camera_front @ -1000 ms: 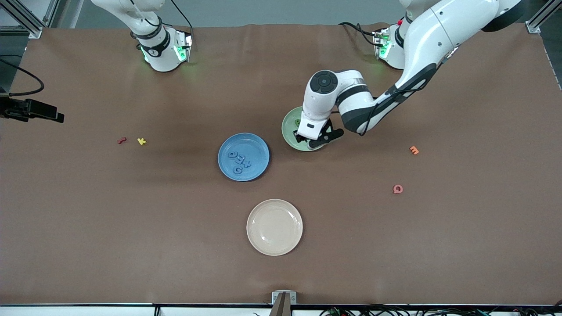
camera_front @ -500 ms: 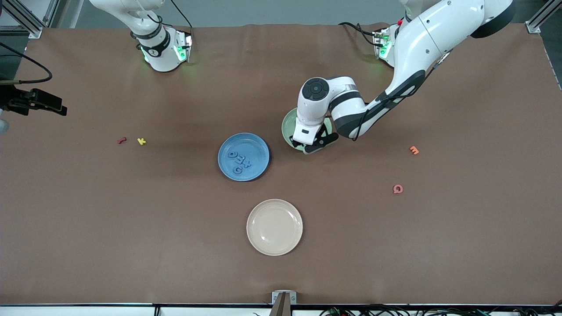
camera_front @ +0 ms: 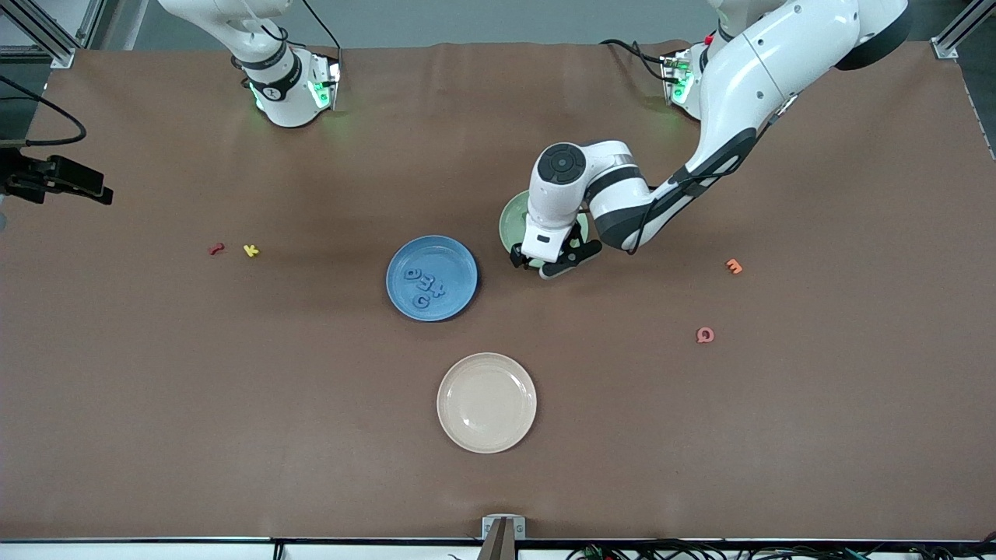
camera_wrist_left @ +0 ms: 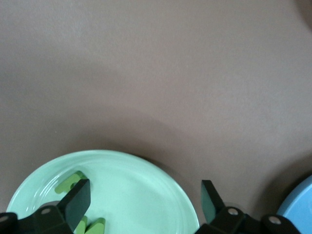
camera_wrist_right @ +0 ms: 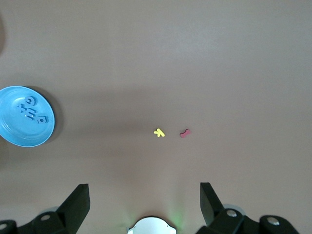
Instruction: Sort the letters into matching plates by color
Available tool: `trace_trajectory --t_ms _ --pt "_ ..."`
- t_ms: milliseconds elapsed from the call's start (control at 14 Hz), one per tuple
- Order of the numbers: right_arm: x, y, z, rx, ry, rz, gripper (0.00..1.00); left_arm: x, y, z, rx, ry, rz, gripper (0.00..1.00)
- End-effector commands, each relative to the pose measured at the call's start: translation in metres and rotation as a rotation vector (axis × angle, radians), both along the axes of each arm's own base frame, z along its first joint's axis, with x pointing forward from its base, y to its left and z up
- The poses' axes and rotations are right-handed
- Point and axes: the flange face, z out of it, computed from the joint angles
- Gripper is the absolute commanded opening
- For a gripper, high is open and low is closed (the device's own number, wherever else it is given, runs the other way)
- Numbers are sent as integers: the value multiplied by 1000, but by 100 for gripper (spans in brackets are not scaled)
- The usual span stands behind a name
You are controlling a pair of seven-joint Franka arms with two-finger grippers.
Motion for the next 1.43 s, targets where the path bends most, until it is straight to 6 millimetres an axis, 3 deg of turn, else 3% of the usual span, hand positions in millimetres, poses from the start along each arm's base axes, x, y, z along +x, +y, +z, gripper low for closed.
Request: trace_trajectory --t_ms 0,214,357,500,571,857,1357 --pt "-21 -7 23 7 -38 -16 100 9 1 8 12 -21 1 100" --pt "-30 -7 30 13 -40 -18 100 25 9 12 12 -37 26 100" --pt "-33 -4 32 16 -34 -13 100 38 28 18 13 -57 2 99" --pt "-35 2 35 16 -35 -1 100 48 37 34 4 -58 -55 99" --pt "-35 -4 34 16 -32 -13 100 54 44 42 2 -65 -87 99" --pt "-35 -13 27 22 -36 -30 100 69 97 51 31 -33 -207 99" --pt "-28 -3 29 54 -85 -9 100 94 198 76 -32 21 -362 99"
